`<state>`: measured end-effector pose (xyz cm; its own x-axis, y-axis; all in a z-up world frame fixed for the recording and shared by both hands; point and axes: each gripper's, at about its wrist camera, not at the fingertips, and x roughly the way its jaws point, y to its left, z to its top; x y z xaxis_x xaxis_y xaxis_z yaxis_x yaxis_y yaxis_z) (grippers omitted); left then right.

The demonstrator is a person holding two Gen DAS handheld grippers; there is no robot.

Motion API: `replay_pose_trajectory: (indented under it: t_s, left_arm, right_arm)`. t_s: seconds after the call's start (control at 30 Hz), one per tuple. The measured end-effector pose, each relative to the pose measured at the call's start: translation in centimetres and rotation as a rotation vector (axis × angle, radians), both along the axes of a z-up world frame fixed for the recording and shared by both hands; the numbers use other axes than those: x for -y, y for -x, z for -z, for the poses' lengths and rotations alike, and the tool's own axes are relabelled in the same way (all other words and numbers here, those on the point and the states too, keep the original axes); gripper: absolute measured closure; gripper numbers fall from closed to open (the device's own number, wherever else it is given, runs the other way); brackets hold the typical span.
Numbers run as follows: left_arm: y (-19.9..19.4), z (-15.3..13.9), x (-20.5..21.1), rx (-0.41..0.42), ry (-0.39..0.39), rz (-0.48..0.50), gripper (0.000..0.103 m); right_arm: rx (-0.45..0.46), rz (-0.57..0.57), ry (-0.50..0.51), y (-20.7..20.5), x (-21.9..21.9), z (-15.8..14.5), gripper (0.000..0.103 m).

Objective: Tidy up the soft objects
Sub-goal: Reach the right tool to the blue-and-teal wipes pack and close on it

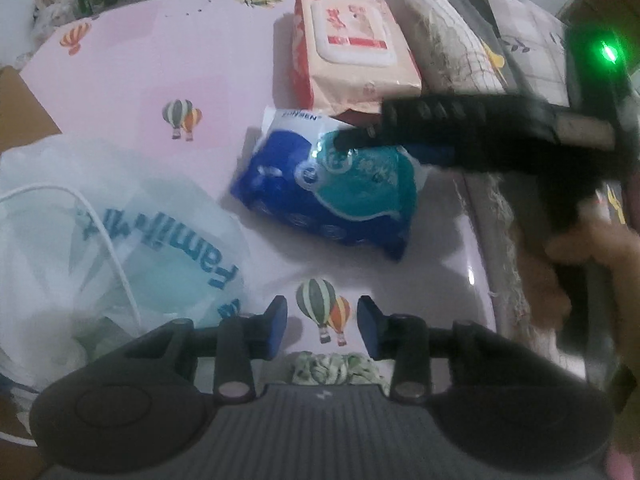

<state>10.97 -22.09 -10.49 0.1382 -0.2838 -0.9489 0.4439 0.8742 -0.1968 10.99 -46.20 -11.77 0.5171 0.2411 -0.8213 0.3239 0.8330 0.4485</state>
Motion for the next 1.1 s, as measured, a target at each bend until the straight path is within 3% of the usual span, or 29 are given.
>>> replay_pose_trajectory:
  t_s: [0.1, 0.23, 0.3, 0.53, 0.87, 1.1]
  left_arm:
    - [0.1, 0.2, 0.2, -0.017, 0.005, 0.012, 0.061]
    - [-0.2, 0.4, 0.4, -0.023, 0.014, 0.015, 0.041]
    - [-0.6, 0.5, 0.7, -0.023, 0.017, 0.014, 0.039]
    - [-1.6, 1.7, 1.9, -0.037, 0.026, 0.001, 0.038]
    - [-1.6, 2.5, 2.1, -0.048, 0.022, 0.001, 0.038]
    - [-1.3, 3.6, 2.7, -0.051, 0.0, 0.011, 0.038]
  right_arm:
    - [-0.045, 0.016, -0.06, 2.9, -0.5, 0.5, 0.037]
    - [-0.072, 0.019, -0.153, 6.3, -1.6, 0.5, 0.036]
    - [-0.055, 0.021, -0.146, 6.7, -1.6, 0.0, 0.036]
    - [0.067, 0.066, -0.065, 2.2, 0.6, -1.9, 0.035]
    - [0.118, -0.016, 0.001, -1.2, 0.5, -3.1, 0.036]
    - [0.078, -0.127, 0.0, -4.4, -0.3, -1.3, 0.037]
